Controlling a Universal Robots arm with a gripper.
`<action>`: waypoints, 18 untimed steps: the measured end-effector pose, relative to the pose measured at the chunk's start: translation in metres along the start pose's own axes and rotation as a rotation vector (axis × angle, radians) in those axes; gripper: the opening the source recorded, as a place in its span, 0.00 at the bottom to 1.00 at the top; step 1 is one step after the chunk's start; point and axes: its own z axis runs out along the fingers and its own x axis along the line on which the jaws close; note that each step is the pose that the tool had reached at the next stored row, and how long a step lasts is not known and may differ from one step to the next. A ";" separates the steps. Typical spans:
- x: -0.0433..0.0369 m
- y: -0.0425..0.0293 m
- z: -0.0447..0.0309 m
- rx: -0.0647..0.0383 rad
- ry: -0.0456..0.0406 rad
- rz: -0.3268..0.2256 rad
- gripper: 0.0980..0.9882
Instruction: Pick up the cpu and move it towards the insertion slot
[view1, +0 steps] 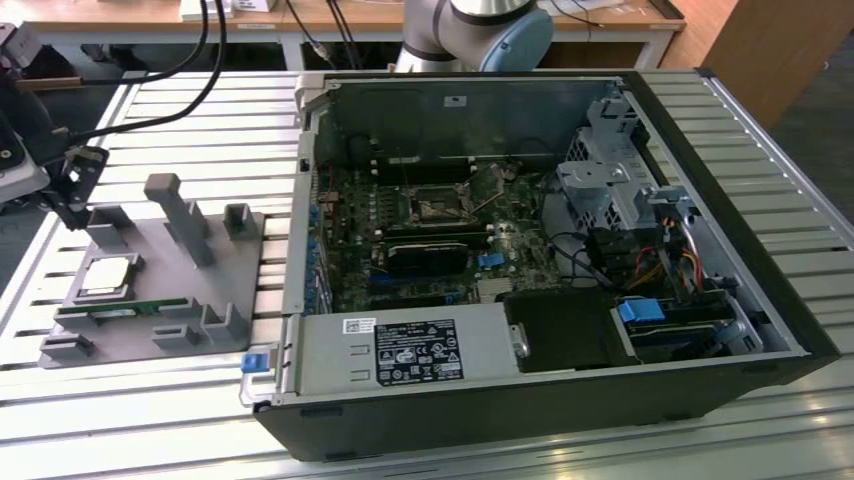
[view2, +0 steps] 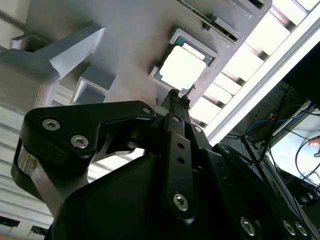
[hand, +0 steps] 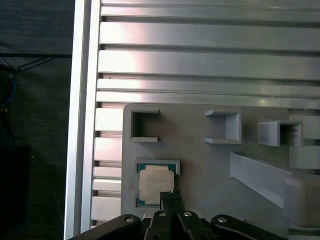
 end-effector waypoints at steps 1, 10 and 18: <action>0.0001 0.0000 0.0003 0.000 0.0001 0.000 0.01; 0.0021 -0.0002 0.0046 0.000 0.0016 0.000 0.01; 0.0028 -0.0003 0.0078 0.000 0.0045 0.000 0.01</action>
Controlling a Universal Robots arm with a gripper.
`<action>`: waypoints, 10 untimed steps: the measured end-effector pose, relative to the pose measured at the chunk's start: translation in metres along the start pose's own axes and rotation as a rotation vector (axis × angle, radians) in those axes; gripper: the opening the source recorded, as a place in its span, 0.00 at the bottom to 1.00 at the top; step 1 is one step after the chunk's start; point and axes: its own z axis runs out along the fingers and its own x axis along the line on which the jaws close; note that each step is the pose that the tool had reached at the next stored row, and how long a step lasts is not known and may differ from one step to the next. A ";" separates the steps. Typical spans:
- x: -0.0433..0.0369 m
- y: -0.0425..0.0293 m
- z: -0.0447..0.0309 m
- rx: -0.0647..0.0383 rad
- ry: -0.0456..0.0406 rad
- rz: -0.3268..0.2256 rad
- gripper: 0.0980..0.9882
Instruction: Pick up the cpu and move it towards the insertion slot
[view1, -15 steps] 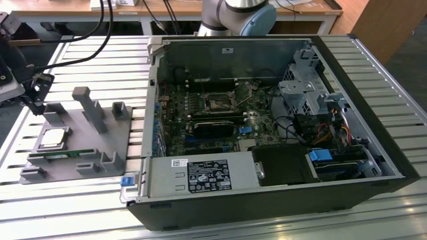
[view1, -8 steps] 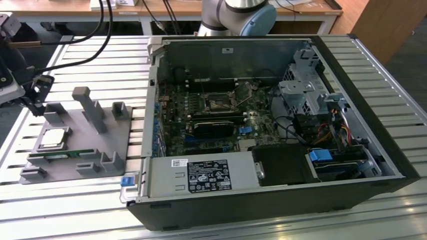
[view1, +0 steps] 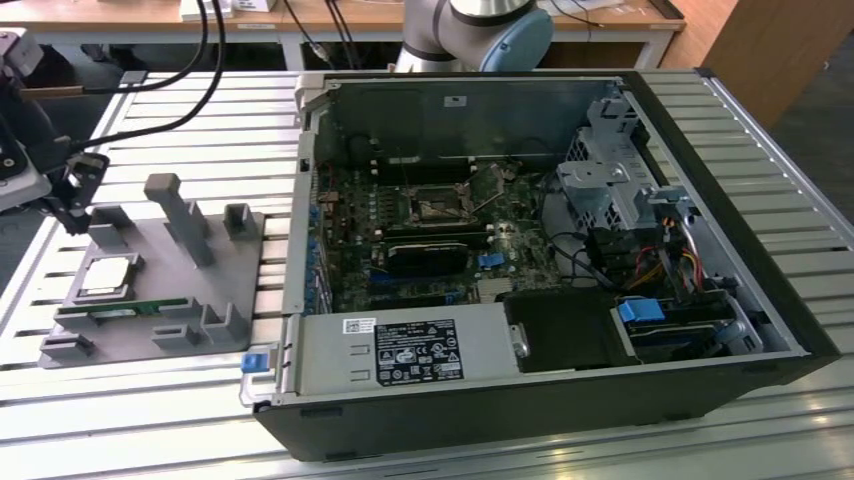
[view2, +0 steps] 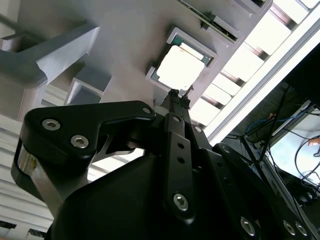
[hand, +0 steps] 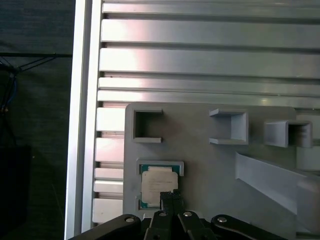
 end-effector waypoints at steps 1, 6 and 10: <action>0.0001 0.0000 0.0004 0.000 0.0005 0.000 0.01; 0.0003 -0.0001 0.0025 0.000 0.0027 0.000 0.01; 0.0004 -0.0001 0.0040 0.000 0.0043 0.000 0.01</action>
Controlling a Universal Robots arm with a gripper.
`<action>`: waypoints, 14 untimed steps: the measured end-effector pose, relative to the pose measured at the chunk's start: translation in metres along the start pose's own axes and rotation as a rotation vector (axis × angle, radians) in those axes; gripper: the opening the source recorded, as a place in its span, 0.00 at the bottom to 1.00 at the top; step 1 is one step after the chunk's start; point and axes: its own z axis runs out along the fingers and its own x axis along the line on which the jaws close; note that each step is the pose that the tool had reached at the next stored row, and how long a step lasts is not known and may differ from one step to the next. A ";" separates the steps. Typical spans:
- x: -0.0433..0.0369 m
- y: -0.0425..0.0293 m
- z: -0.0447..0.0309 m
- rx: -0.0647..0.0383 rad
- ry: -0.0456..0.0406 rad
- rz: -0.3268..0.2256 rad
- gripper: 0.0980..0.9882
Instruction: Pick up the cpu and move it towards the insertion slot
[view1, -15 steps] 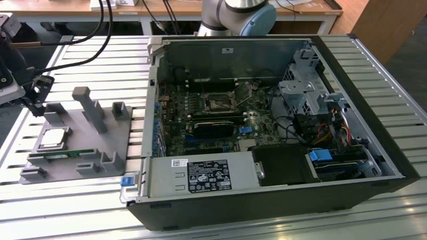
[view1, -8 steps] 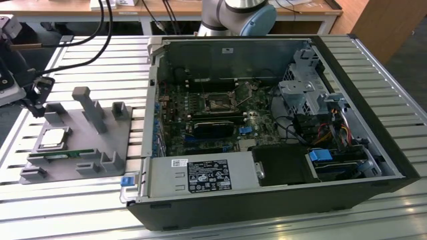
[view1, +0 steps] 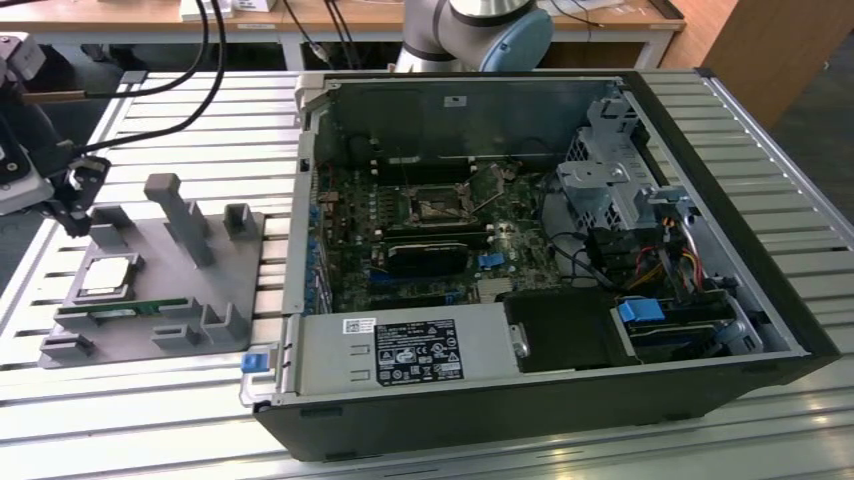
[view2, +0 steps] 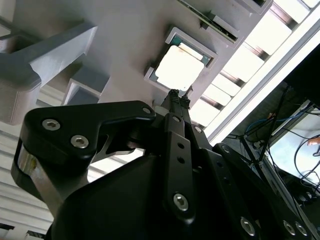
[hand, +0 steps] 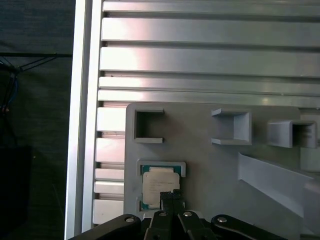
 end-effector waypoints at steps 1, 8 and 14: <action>0.0001 0.0000 0.0004 0.000 0.0003 0.000 0.01; 0.0004 -0.0001 0.0029 0.000 0.0024 0.000 0.01; 0.0006 -0.0002 0.0049 0.000 0.0042 0.000 0.01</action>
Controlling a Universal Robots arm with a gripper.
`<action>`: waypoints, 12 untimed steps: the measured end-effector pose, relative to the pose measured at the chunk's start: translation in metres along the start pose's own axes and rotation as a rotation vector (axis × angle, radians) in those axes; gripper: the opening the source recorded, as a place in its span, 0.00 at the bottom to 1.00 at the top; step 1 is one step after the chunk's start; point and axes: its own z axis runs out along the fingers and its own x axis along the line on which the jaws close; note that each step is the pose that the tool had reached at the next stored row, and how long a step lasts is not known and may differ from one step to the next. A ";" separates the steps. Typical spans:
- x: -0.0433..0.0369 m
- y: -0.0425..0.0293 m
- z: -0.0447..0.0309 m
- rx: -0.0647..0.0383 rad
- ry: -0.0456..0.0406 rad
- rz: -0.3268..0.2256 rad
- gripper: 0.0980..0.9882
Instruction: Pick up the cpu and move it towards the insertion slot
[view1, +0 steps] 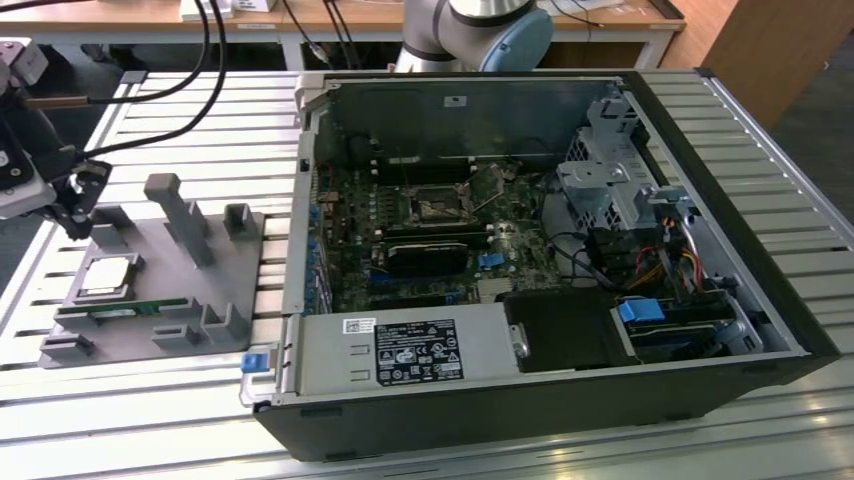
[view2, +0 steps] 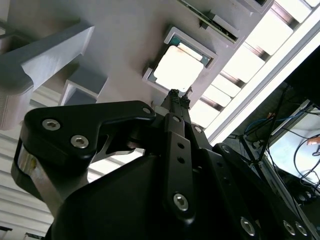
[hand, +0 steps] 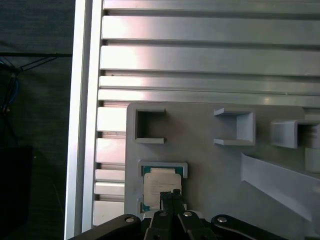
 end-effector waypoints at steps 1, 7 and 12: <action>0.0000 0.0000 0.0003 0.000 0.0003 0.000 0.01; 0.0002 -0.0001 0.0024 0.000 0.0020 0.000 0.01; 0.0003 -0.0001 0.0043 0.000 0.0040 0.000 0.01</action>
